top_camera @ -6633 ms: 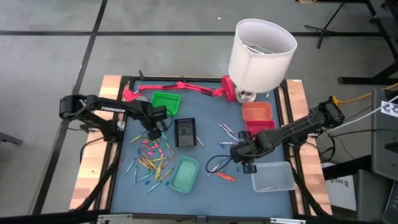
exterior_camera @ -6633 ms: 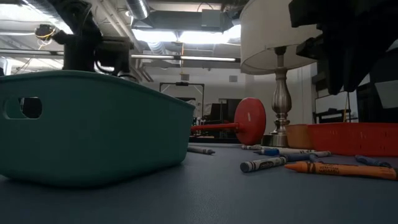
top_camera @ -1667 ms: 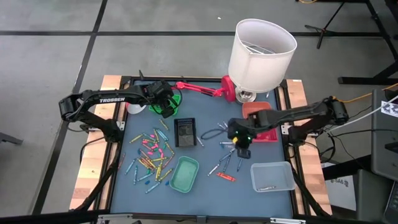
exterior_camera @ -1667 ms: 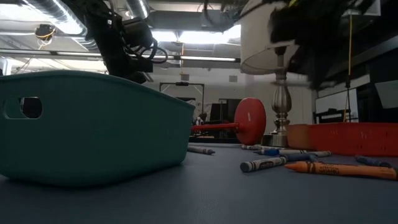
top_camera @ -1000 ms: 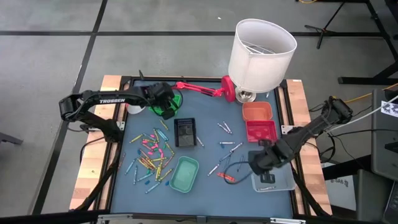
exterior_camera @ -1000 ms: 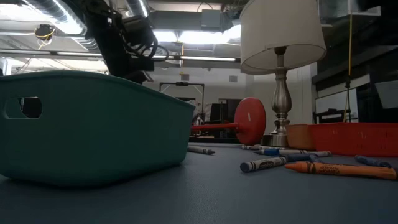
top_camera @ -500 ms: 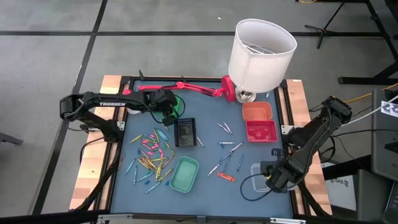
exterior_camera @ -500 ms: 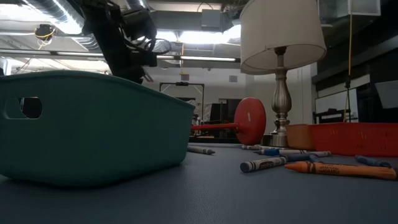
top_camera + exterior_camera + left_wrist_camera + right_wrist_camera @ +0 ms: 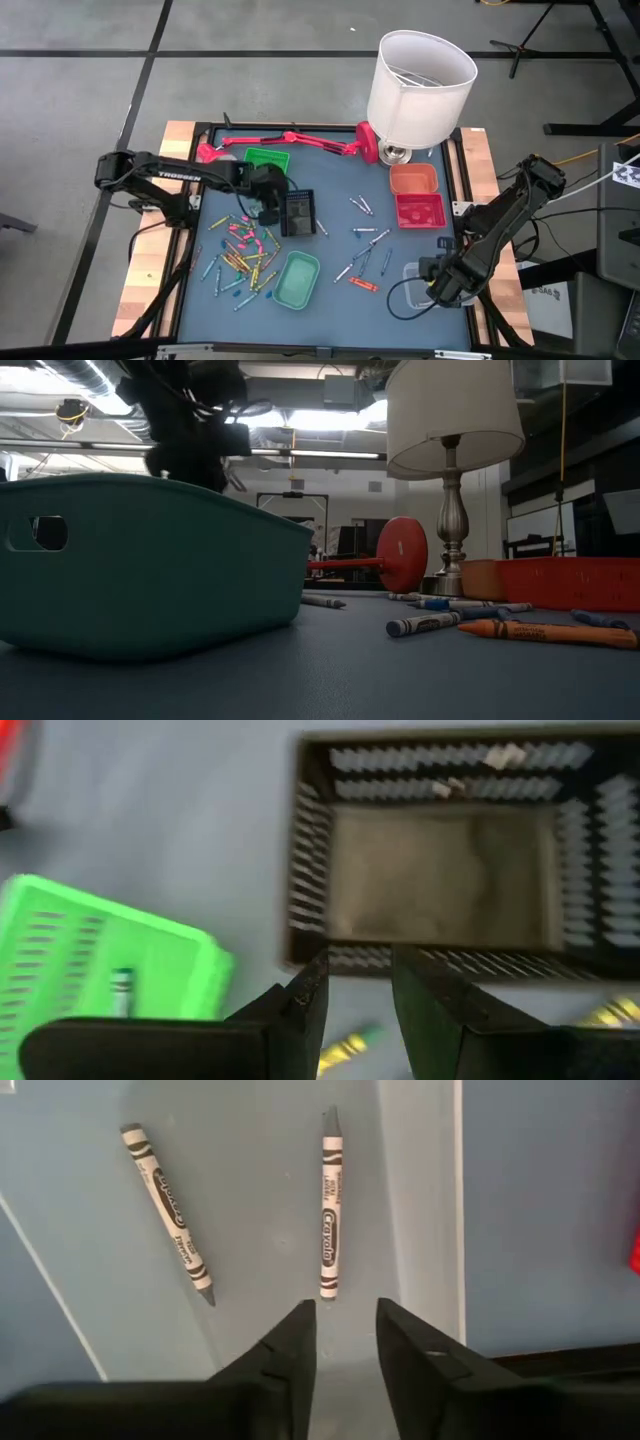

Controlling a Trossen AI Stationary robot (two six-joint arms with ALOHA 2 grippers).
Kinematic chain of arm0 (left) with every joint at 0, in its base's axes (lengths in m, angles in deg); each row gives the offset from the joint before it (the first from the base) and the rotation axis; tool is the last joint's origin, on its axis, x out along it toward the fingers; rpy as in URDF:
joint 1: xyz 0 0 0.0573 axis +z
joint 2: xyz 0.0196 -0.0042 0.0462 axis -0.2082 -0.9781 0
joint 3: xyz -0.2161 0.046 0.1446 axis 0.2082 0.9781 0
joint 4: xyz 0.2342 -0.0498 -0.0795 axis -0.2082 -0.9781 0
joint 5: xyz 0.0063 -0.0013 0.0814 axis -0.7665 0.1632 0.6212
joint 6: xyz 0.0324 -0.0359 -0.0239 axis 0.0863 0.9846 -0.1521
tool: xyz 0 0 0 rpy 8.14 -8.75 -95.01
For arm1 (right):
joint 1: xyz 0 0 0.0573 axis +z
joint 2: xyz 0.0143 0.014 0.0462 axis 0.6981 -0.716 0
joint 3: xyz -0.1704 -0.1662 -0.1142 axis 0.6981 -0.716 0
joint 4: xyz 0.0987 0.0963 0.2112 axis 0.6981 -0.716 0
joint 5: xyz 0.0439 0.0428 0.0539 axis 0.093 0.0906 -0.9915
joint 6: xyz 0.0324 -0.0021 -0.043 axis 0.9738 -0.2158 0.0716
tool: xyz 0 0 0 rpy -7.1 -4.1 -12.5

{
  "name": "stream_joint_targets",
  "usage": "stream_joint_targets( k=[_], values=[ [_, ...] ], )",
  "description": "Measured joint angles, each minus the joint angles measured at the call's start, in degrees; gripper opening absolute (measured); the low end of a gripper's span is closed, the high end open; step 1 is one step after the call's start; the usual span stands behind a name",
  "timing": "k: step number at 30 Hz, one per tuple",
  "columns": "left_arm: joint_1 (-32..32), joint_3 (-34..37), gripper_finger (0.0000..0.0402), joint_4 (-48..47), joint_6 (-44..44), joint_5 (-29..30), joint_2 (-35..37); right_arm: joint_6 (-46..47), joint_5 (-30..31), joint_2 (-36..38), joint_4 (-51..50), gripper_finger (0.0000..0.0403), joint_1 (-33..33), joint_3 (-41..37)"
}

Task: Sort crayons
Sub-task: Put the blue green crayon into the green bin

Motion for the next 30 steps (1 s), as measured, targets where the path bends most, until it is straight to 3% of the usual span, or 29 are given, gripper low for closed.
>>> stream_joint_targets(
  k=[11, 30],
  values=[
    [-5.85, 0.17, 0.0094, -11.81, 1.03, -1.23, 0.01, -0.29, 0.06, 0.00, 0.45, 0.0122, 0.00, 0.00],
    [-6.40, 14.85, 0.0094, 2.22, -1.47, -1.00, 0.07, -0.59, 0.20, 0.00, 0.70, 0.0122, 0.01, 0.00]
  ],
)
